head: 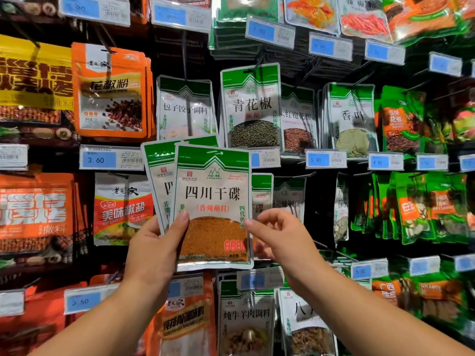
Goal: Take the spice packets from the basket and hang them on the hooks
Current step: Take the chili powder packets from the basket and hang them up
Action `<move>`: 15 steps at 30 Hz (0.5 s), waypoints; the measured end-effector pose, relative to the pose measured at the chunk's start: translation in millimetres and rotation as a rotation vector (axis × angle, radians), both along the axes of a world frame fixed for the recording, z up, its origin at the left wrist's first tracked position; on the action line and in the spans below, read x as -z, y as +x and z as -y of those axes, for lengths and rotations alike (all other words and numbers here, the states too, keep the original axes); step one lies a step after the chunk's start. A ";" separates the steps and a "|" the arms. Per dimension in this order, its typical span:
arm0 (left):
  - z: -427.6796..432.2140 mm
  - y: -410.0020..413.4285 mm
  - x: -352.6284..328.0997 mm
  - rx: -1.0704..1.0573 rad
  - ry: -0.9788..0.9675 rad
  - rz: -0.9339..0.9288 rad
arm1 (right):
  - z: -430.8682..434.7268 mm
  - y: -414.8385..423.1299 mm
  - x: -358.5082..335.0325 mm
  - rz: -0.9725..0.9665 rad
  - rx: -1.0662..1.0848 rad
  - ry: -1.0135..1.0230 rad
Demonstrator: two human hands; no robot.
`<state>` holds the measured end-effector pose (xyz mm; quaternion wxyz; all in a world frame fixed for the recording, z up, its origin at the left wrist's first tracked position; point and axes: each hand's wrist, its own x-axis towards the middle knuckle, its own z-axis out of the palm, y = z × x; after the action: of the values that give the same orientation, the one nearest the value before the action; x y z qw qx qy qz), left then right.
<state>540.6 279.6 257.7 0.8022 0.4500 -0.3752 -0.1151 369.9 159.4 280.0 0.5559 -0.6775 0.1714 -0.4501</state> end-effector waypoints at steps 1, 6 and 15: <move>0.4 -0.5 0.7 0.007 -0.007 -0.006 | 0.6 1.0 1.0 0.011 0.016 0.033; 2.6 -3.9 1.5 0.037 -0.029 -0.032 | -0.5 2.9 9.0 -0.054 -0.011 0.064; 4.2 -14.9 3.0 0.023 -0.026 0.041 | -5.9 5.4 23.4 -0.029 -0.111 0.031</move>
<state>525.8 275.5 254.7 0.7987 0.4375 -0.3982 -0.1101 375.4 165.2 256.6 0.5878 -0.6837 0.1486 -0.4062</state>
